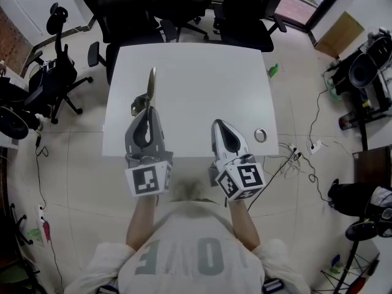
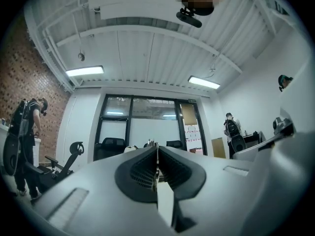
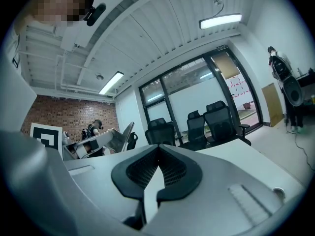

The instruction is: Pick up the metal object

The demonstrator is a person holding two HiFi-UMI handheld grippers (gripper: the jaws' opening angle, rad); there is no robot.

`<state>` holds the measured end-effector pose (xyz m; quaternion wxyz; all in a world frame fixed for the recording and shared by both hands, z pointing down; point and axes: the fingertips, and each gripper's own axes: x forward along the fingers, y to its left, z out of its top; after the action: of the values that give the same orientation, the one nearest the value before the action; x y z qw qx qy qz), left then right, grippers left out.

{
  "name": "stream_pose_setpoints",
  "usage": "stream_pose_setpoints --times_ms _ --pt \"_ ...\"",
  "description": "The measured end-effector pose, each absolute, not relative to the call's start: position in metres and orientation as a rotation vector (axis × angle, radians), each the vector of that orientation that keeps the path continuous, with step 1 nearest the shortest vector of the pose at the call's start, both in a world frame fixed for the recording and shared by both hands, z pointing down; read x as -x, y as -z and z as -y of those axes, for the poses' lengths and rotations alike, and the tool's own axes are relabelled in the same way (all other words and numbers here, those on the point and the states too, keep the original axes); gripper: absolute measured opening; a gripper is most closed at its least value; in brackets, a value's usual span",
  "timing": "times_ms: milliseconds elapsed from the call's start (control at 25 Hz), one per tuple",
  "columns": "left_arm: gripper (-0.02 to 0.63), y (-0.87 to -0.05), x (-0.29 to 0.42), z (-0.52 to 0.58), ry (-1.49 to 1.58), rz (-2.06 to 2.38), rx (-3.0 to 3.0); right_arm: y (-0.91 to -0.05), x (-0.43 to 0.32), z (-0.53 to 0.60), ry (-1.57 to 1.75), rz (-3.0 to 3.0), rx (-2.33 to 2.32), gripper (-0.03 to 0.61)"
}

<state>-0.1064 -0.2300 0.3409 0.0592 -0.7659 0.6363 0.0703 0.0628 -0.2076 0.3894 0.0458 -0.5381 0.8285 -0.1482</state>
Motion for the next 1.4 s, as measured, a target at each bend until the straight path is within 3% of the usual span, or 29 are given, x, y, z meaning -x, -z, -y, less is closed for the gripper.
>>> stream_pose_setpoints --times_ms 720,1400 --pt "0.006 -0.345 0.132 0.103 -0.242 -1.861 2.394 -0.39 -0.03 0.068 0.387 -2.538 1.67 0.012" --pt "0.006 -0.34 0.125 -0.191 -0.226 -1.925 2.371 -0.378 -0.06 -0.224 0.364 -2.512 1.659 0.012"
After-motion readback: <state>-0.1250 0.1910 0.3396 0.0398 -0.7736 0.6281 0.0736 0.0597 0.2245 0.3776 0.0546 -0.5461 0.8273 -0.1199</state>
